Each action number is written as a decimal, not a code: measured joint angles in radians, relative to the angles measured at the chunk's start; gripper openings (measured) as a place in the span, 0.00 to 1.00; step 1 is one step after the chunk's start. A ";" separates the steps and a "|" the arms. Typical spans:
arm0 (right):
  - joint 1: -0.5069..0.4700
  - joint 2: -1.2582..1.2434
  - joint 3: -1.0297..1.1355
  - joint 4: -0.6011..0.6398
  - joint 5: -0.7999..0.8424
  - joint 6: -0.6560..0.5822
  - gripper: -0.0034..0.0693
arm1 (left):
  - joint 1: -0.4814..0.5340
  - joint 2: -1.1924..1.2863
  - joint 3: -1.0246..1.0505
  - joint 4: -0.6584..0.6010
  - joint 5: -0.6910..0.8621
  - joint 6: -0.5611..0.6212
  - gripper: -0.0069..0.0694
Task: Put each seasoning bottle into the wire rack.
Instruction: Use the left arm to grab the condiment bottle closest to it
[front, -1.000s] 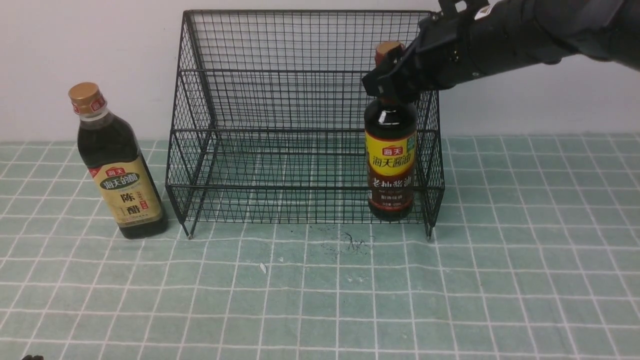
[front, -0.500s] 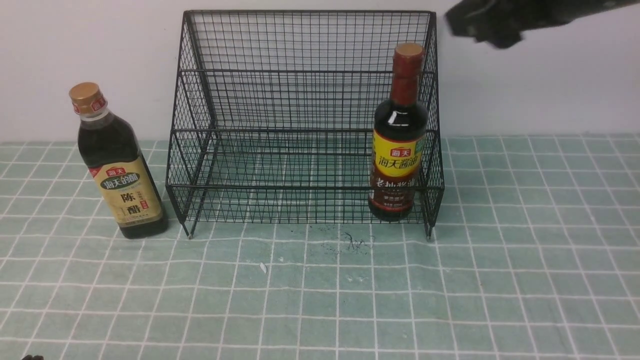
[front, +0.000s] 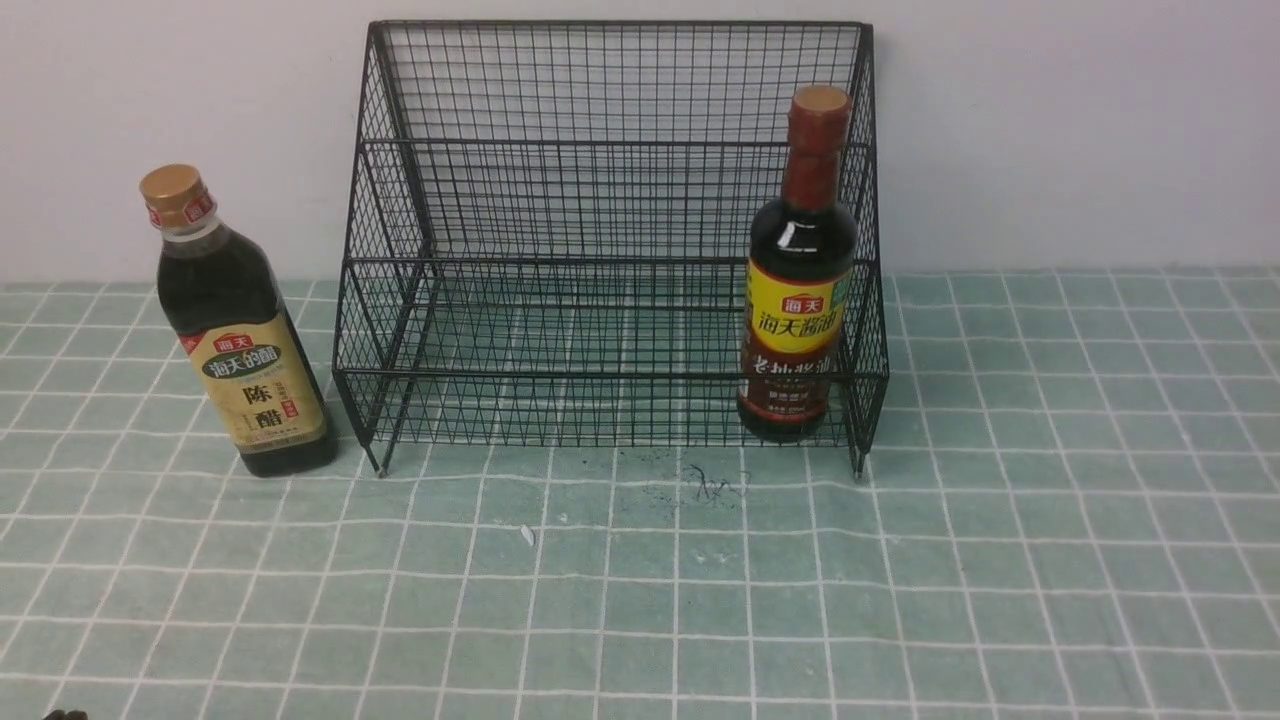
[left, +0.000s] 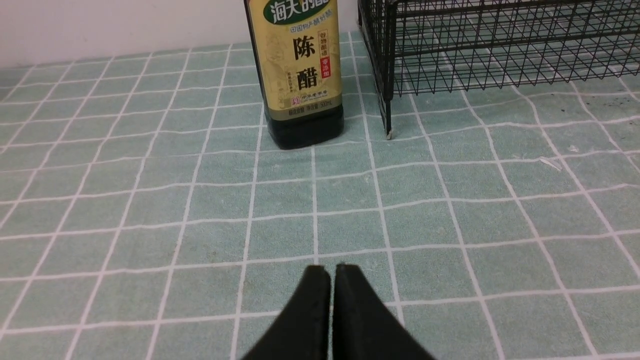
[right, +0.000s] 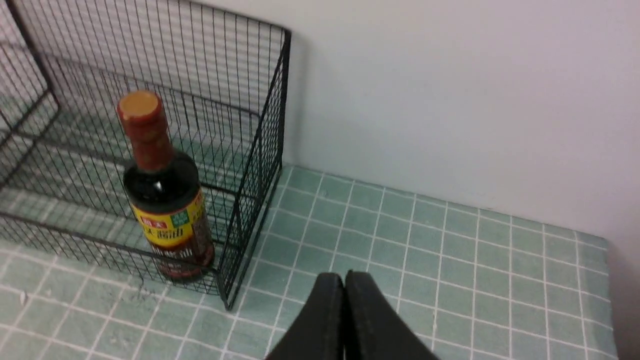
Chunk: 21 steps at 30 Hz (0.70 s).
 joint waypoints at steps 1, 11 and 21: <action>0.000 -0.036 0.023 -0.001 -0.004 0.019 0.03 | 0.000 0.000 0.000 0.000 0.000 0.000 0.08; 0.000 -0.393 0.445 0.067 -0.370 0.167 0.03 | 0.000 0.000 0.000 0.000 0.000 0.000 0.08; 0.000 -0.450 0.617 0.214 -0.466 0.095 0.03 | 0.000 0.000 0.000 0.000 0.000 0.000 0.08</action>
